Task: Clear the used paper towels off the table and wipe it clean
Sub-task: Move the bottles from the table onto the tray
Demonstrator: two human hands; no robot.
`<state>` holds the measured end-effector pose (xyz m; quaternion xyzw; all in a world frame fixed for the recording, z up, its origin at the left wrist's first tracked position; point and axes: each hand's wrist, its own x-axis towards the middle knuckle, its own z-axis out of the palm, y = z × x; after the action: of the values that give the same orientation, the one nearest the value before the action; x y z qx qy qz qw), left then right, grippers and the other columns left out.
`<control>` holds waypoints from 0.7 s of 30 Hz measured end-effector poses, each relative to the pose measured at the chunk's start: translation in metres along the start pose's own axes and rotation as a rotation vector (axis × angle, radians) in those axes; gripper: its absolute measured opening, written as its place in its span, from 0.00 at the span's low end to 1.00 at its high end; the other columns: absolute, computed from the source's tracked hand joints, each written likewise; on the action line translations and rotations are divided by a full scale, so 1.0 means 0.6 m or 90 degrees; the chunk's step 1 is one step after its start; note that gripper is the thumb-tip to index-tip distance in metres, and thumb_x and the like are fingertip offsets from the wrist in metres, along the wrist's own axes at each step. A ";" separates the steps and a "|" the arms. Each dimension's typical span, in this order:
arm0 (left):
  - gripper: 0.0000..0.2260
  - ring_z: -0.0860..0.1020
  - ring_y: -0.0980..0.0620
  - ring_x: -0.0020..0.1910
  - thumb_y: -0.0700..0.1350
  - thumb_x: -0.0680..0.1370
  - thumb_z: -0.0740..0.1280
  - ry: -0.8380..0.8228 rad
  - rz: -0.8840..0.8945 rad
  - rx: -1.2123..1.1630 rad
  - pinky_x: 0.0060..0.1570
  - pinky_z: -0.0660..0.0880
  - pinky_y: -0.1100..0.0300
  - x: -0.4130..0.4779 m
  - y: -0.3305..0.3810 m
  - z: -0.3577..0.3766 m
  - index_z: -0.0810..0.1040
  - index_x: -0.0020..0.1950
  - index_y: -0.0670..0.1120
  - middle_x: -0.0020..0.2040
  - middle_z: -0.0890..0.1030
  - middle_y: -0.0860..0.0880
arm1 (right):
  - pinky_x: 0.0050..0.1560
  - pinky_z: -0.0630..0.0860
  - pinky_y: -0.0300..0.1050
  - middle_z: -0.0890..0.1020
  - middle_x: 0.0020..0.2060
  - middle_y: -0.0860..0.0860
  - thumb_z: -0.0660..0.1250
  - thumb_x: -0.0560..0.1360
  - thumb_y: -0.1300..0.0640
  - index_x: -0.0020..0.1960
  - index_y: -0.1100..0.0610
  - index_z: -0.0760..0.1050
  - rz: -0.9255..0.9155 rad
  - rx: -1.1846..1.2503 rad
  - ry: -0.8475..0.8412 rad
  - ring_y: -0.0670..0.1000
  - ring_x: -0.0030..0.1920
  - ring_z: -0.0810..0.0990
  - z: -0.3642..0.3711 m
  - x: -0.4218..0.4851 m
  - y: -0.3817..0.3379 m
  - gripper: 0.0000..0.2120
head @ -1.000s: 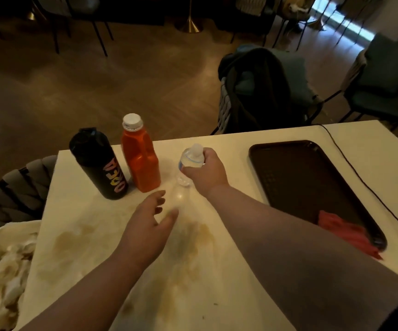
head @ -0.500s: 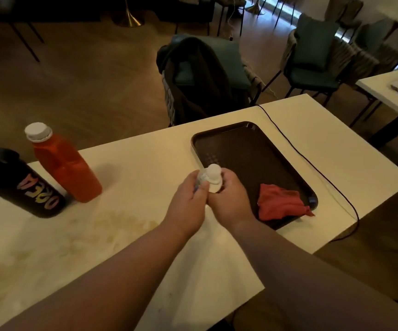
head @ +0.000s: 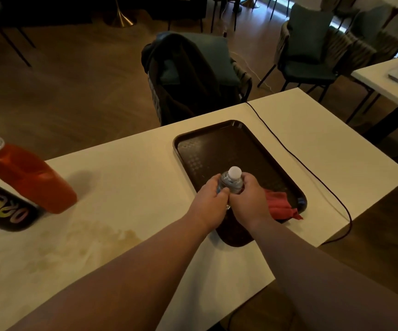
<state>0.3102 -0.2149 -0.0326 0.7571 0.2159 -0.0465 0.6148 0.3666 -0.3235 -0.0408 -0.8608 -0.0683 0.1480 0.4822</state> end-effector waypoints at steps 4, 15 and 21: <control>0.26 0.67 0.50 0.76 0.51 0.84 0.60 0.002 -0.011 0.028 0.76 0.64 0.47 -0.002 0.002 -0.008 0.59 0.82 0.53 0.77 0.69 0.52 | 0.51 0.78 0.37 0.80 0.55 0.44 0.75 0.74 0.59 0.74 0.54 0.67 0.031 0.009 -0.019 0.42 0.53 0.80 -0.003 -0.001 -0.004 0.31; 0.22 0.69 0.51 0.74 0.51 0.86 0.59 0.241 -0.074 -0.028 0.66 0.66 0.60 -0.157 -0.098 -0.180 0.63 0.80 0.55 0.77 0.69 0.51 | 0.55 0.77 0.43 0.78 0.61 0.49 0.74 0.76 0.52 0.72 0.51 0.70 0.062 -0.059 -0.232 0.47 0.59 0.78 0.193 -0.175 -0.061 0.27; 0.23 0.69 0.51 0.74 0.49 0.84 0.61 0.378 -0.140 -0.052 0.71 0.67 0.55 -0.246 -0.173 -0.315 0.65 0.80 0.52 0.76 0.70 0.49 | 0.62 0.73 0.43 0.76 0.69 0.52 0.72 0.77 0.56 0.76 0.54 0.68 -0.058 -0.166 -0.413 0.51 0.66 0.76 0.357 -0.208 -0.169 0.29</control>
<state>0.1000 -0.0596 -0.0323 0.6844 0.4681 0.1188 0.5462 0.1825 -0.1295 -0.0363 -0.8193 -0.2748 0.3820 0.3275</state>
